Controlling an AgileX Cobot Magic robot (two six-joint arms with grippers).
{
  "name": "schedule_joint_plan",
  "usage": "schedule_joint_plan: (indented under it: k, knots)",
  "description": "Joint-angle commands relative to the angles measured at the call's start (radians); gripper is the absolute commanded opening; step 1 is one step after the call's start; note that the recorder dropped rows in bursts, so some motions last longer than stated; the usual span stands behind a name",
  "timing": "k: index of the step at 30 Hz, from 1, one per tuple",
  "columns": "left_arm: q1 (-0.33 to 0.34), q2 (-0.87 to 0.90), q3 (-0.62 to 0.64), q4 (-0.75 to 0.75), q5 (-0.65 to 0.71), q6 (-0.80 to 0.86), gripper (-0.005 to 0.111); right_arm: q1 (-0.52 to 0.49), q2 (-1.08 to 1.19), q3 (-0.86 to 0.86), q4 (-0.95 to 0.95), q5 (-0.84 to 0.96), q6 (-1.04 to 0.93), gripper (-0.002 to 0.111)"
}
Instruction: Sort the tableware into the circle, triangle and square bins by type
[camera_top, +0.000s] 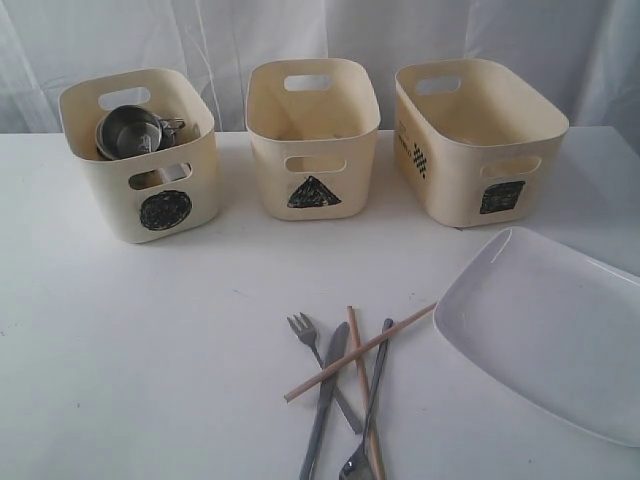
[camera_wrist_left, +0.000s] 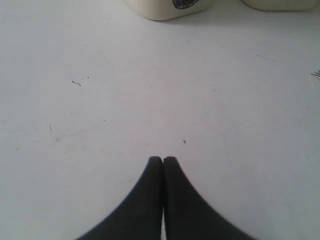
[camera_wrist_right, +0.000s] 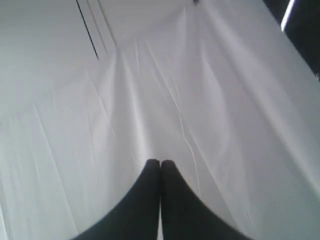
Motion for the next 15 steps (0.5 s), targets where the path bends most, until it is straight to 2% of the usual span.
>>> schedule_joint_plan:
  k: [1, 2, 4, 6, 8, 11, 13, 15]
  knots:
    - [0.005, -0.004, 0.011, 0.002, 0.032, 0.007, 0.0, -0.006, -0.004, -0.043, 0.407, -0.242, 0.028, 0.0]
    - [0.005, -0.004, 0.011, 0.002, 0.032, 0.007, 0.0, -0.006, 0.019, -0.118, 0.426, -0.195, 0.116, 0.0]
    - [0.005, -0.004, 0.011, 0.002, 0.032, 0.007, 0.0, -0.006, 0.095, -0.258, 0.244, -0.088, 0.179, 0.0]
    - [0.005, -0.004, 0.011, 0.002, 0.032, 0.007, 0.0, -0.006, 0.225, -0.416, -0.069, 0.0, 0.254, 0.0]
    - [0.005, -0.004, 0.011, 0.002, 0.032, 0.007, 0.0, -0.006, 0.389, -0.593, -0.489, 0.074, 0.325, 0.0]
    - [0.005, -0.004, 0.011, 0.002, 0.032, 0.007, 0.0, -0.006, 0.638, -0.765, -0.908, 0.2, 0.482, 0.0]
    - [0.005, -0.004, 0.011, 0.002, 0.032, 0.007, 0.0, -0.006, 0.785, -0.814, -1.06, 0.288, 0.574, 0.0]
    - [0.005, -0.004, 0.011, 0.002, 0.032, 0.007, 0.0, -0.006, 0.936, -0.824, -1.112, 0.414, 0.597, 0.0]
